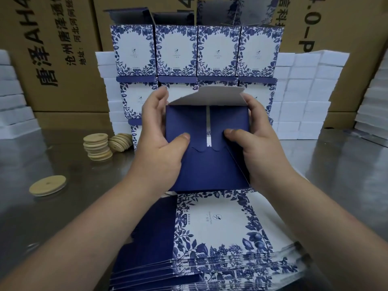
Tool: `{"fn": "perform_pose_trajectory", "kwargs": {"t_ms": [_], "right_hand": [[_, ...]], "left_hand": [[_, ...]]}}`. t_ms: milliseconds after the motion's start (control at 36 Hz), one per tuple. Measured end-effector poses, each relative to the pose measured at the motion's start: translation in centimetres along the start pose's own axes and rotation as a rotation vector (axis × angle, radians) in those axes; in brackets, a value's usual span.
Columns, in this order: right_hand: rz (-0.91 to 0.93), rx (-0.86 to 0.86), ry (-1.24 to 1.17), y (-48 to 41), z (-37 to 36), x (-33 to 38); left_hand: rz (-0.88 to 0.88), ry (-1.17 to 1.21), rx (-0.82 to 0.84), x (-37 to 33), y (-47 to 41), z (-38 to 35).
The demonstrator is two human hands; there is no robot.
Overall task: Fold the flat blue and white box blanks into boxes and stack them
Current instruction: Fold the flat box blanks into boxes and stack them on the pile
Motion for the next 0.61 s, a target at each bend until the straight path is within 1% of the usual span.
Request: {"fn": "perform_pose_trajectory", "kwargs": {"t_ms": [111,389,611], "right_hand": [[0.034,-0.005,-0.014,0.15,-0.09,0.33],[0.048,0.013,-0.086,0.37,-0.46,0.92],[0.003,-0.025,-0.127,0.57,-0.55,0.92]], "left_hand": [[-0.027,-0.101,-0.011,-0.27,-0.07,0.34],[-0.007,-0.119,-0.012,-0.02,-0.02,0.48],[0.029,-0.112,-0.037,0.21,0.14,0.62]]}}
Point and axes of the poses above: each hand's wrist, its own y-axis away from the middle knuckle, its own z-axis out of the back of the hand, x = y × z, the point moved 9 cm from there along -y, towards the middle knuckle, and after that the axes turned 7 degrees about -x, right-handed, at the moved point
